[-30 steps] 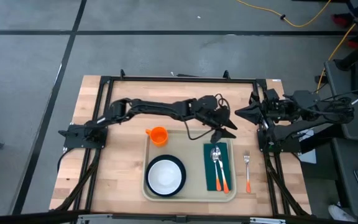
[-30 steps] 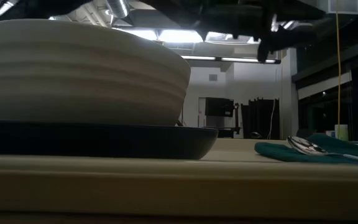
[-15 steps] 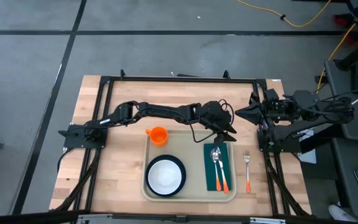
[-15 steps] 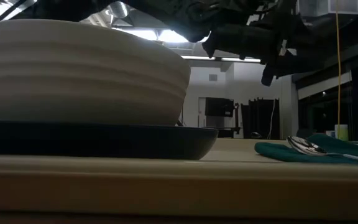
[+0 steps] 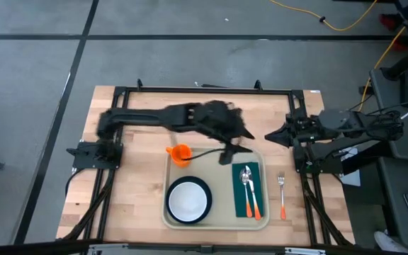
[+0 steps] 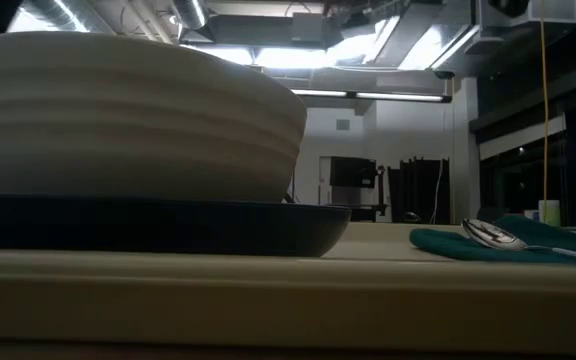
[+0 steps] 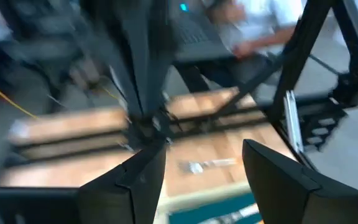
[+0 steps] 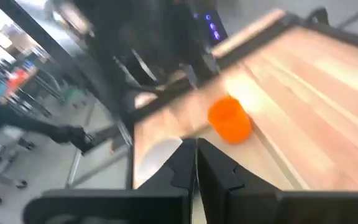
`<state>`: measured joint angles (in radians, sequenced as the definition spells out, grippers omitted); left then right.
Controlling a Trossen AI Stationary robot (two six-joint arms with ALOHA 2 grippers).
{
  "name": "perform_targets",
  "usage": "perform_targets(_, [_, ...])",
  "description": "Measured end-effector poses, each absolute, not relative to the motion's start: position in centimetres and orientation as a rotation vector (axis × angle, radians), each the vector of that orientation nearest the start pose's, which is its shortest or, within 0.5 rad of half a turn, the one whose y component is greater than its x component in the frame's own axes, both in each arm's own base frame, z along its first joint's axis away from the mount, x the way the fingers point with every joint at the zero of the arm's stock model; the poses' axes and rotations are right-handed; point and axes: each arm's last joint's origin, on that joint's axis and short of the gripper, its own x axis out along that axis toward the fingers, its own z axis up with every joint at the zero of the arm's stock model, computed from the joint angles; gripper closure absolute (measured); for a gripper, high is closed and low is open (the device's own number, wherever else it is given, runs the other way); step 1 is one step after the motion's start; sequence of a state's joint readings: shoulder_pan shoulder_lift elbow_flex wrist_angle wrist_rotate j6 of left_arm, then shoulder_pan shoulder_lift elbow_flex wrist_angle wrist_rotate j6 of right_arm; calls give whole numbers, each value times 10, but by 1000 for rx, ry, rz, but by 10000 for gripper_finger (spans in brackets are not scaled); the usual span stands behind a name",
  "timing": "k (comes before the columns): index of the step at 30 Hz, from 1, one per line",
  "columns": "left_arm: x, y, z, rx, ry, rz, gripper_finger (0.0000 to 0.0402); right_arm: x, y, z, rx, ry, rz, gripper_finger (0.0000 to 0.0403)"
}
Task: Set up tray
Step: Put the orange fork on the green napkin to the left of the orange spoon
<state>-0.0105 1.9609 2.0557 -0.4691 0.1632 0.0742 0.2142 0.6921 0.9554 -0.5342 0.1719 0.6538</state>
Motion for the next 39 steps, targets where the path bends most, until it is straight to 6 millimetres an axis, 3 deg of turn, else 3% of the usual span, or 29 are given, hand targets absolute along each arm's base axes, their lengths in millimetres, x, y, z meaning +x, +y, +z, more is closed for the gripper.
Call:
perform_targets(3, [418,-20,424,106,316,-122,203,130,24,360,584,353,-51,389])
perform_targets(10, [357,-27,458,131,256,-14,223,141,32,343,670,590,47,395])
perform_targets(17, [329,-25,450,125,300,116,237,143,34,339,620,906,-19,385])
perform_targets(26, [327,-27,434,56,346,140,242,165,40,325,422,1139,46,386])
perform_targets(39, [327,-31,431,62,357,136,247,196,49,280,377,1559,-13,306])
